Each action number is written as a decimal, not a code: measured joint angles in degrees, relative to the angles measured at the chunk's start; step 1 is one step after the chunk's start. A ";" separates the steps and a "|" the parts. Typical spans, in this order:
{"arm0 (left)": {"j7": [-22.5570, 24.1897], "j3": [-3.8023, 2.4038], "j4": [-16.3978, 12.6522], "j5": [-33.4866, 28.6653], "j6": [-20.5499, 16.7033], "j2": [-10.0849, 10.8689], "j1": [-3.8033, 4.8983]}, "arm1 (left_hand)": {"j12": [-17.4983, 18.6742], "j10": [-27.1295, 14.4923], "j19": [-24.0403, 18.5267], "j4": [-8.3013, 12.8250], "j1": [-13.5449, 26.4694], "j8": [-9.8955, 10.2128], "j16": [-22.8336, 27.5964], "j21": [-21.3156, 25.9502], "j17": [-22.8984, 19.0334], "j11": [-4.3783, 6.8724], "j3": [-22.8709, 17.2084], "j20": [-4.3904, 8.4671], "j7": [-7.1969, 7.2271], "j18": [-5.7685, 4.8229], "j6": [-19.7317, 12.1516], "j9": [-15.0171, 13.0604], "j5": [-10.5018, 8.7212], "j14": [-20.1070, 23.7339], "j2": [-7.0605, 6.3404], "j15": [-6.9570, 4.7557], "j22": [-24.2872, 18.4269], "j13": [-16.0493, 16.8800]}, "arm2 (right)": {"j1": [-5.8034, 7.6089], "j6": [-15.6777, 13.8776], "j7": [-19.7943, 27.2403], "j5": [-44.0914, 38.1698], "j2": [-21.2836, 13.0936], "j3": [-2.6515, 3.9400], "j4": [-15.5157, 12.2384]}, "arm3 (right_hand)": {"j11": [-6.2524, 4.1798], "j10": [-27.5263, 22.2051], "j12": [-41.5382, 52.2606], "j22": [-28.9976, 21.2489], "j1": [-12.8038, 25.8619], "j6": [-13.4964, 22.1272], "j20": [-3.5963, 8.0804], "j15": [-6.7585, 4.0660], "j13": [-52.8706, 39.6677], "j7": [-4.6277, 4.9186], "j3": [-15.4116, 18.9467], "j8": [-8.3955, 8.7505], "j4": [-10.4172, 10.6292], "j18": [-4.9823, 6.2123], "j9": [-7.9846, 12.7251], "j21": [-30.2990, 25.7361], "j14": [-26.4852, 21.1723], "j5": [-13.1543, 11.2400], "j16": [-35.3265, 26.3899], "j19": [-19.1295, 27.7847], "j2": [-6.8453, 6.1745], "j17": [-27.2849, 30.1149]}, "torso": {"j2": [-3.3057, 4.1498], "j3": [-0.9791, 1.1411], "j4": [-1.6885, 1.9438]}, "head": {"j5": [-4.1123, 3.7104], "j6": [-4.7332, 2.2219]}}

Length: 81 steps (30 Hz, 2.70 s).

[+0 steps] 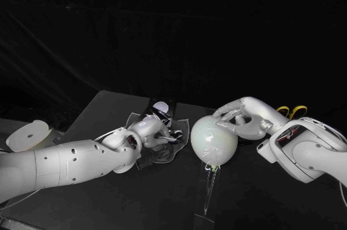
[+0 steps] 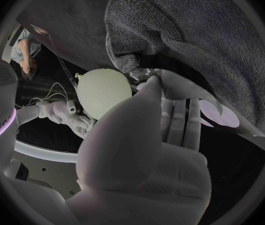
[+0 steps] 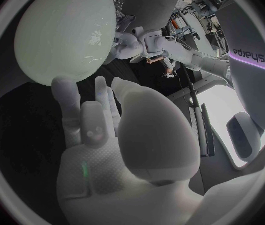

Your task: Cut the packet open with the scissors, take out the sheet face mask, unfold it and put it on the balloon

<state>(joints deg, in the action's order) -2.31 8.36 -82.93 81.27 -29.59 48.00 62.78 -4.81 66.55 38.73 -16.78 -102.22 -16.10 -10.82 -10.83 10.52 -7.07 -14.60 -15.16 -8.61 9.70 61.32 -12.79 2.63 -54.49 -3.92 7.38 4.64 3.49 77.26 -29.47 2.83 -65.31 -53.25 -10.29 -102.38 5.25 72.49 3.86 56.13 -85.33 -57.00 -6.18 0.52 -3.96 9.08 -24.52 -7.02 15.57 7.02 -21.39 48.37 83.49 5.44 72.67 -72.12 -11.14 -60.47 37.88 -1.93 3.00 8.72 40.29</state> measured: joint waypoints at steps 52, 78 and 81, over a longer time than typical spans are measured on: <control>22.54 -4.53 -4.82 -73.15 23.39 8.90 2.43 | 1.33 2.68 -9.35 2.24 7.03 -2.63 3.57 3.84 -0.38 -0.31 -12.06 -1.52 -0.08 -0.47 -1.40 -1.17 -0.02 0.65 -3.11 0.82 -1.49 -0.01 | 2.66 -2.13 1.14 4.69 3.81 0.43 6.46 | -0.75 2.37 0.89 2.48 0.83 0.06 0.44 -0.35 -0.89 0.02 -0.55 0.00 -0.24 0.50 -0.22 2.79 0.35 0.00 2.19 -0.44 0.37 -2.21 | -0.01 -0.04 -0.01 | -2.22 -5.78; 24.45 -4.60 -5.96 -75.82 32.18 7.19 5.58 | 1.50 2.66 -11.85 3.29 8.10 -3.18 4.18 4.91 -0.37 -0.32 -11.96 -1.77 0.29 -0.52 -1.99 -1.26 -0.24 1.67 -2.96 1.03 -1.67 0.04 | 7.66 -1.38 -5.24 8.01 11.57 1.02 11.59 | -4.43 8.65 54.38 18.43 7.62 0.12 2.99 -3.85 -59.15 -3.55 6.45 -8.06 0.38 -1.79 -11.22 20.79 0.56 -0.45 14.54 -8.28 1.43 -14.44 | 0.01 0.04 -0.05 | -5.95 -8.47; 24.47 -4.60 -5.89 -75.70 32.31 6.87 5.59 | 1.50 2.66 -12.12 3.29 8.17 -3.18 4.18 4.91 -0.37 -0.32 -11.96 -1.62 0.29 -0.54 -1.99 -1.28 -0.28 1.67 -3.03 1.03 -1.66 0.04 | 7.92 -0.68 -5.75 7.32 11.75 1.03 11.36 | -4.49 8.58 57.27 18.81 7.61 0.25 2.75 -3.84 -62.36 -3.43 6.91 -8.06 0.57 -1.79 -11.93 22.17 0.55 -1.48 15.56 -8.55 1.42 -14.61 | 0.01 0.05 -0.03 | -6.13 -8.68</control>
<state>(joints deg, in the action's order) 22.16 3.76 -88.82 5.58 2.72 54.87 68.37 -3.31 69.21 26.61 -13.49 -94.05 -19.28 -6.64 -5.92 10.14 -7.39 -26.56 -16.79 -8.32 9.17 59.33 -14.07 2.34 -52.82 -6.95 8.41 2.97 3.53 85.18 -30.15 -2.92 -57.99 -41.51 -9.26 -91.02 0.76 81.07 61.13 74.94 -77.72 -56.75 -3.43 -3.33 -66.32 5.65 -17.61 -15.08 16.14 5.23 -33.32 70.54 84.04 3.96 88.23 -80.67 -9.72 -75.09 37.89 -1.88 2.97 2.59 31.61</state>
